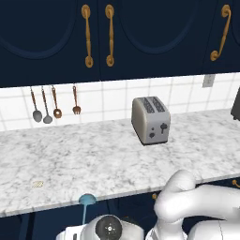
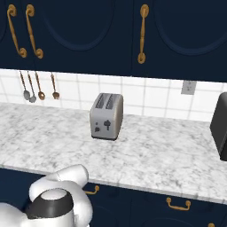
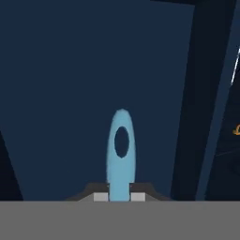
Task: Pick the ladle from the drawer and place it on the counter.
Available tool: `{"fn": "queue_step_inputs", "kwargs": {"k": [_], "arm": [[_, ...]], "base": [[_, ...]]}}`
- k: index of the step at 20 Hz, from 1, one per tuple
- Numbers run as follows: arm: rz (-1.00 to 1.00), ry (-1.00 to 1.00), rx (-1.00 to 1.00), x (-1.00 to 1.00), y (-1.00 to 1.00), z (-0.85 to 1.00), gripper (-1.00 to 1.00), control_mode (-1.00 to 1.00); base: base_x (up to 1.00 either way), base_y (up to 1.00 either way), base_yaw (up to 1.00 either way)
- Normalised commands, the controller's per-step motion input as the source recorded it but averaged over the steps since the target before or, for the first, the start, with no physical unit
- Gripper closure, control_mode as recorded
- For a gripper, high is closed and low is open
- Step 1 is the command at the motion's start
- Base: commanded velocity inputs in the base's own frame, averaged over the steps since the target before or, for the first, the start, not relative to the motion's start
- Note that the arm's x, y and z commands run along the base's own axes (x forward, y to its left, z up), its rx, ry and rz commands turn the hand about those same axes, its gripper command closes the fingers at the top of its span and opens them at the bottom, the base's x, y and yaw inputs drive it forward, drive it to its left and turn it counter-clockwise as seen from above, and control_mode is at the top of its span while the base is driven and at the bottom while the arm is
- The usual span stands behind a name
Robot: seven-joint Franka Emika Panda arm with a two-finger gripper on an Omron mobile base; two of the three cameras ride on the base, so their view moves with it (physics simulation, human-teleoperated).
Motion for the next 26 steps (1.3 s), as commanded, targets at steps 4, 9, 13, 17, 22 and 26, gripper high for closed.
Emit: {"fn": "queue_step_inputs", "kwargs": {"k": [4,9,13,17,22,26], "arm": [[-0.1,-0.15,0.28,0.89,-0.25,1.0,1.0,-1.0],[-0.08,0.11,0.1,1.0,-0.29,0.6,1.0,-1.0],[-0.09,0.37,0.0,1.0,-0.48,0.08,1.0,-1.0],[-0.06,0.28,0.0,1.0,-0.42,0.02,1.0,-1.0],[-0.02,0.03,-0.03,1.0,-0.14,-0.4,1.0,-1.0],[-0.04,0.0,-0.15,0.98,0.14,-0.59,-1.0,-1.0]], "base": [[0.0,0.0,0.0],[0.0,0.0,0.0],[0.0,0.0,0.0],[0.0,0.0,0.0],[0.0,0.0,0.0],[0.0,0.0,0.0]]}}
